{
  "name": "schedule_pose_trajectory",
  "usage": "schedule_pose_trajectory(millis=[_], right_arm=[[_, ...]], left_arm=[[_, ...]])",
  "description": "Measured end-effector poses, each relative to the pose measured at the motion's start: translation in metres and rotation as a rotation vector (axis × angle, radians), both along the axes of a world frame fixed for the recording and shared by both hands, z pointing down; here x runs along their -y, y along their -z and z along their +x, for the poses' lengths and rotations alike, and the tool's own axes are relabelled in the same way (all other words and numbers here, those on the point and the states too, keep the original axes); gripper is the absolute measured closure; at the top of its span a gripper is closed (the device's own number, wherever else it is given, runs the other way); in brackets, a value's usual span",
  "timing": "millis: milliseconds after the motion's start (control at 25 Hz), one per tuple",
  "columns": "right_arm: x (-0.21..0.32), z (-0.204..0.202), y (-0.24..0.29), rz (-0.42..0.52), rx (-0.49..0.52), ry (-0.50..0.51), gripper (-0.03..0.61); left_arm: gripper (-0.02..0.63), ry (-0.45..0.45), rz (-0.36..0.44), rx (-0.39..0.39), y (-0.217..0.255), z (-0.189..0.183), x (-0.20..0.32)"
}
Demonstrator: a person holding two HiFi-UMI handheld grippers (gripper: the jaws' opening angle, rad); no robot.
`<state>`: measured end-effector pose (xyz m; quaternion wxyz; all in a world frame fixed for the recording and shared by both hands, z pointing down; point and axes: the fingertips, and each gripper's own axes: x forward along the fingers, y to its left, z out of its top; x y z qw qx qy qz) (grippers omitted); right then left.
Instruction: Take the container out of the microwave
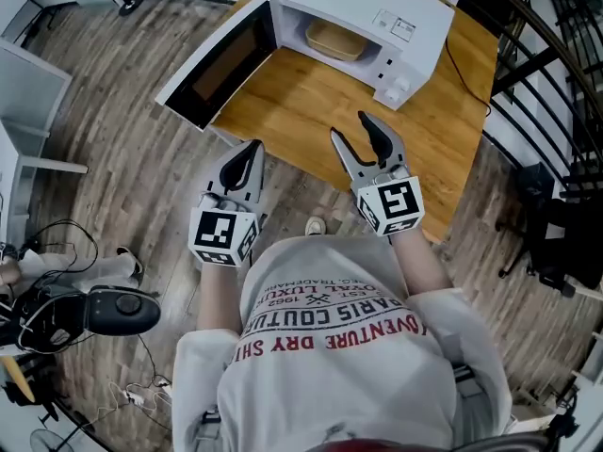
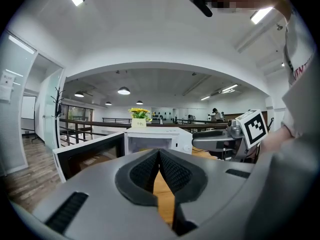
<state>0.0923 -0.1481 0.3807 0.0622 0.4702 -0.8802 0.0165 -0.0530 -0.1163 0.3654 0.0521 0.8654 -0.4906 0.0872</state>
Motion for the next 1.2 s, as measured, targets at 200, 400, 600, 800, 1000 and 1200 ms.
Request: schedule_pose_trajectory(millis=[200,400,600,800,1000,1200], right_arm=[[0.036,0.007,-0.015,-0.039,-0.019,-0.025,0.338],[0.066,0.009,-0.029,-0.083,-0.050,-0.072,0.338],[0.097,0.007,-0.049,-0.161,-0.106,-0.137,0.337],[0.135,-0.013,-0.070,-0.250,-0.258,-0.164,0.337],[0.168,-0.015,-0.102,-0.367,-0.376,-0.144,0.337],[0.200,-0.010,-0.134,-0.439,-0.558,-0.088,0.337]], left_arm=[[0.598,-0.045,-0.040,0.008,-0.017,0.011,0.040],[0.598,-0.125,-0.054,0.011,-0.024,0.020,0.079],[0.597,-0.235,-0.067,0.040,-0.032,0.024,0.117],[0.598,-0.314,-0.068,0.052,-0.038,0.010,0.156],[0.597,-0.398,-0.100,0.027,-0.054,0.012,0.178],[0.597,-0.478,-0.099,0.024,-0.064,0.022,0.189]])
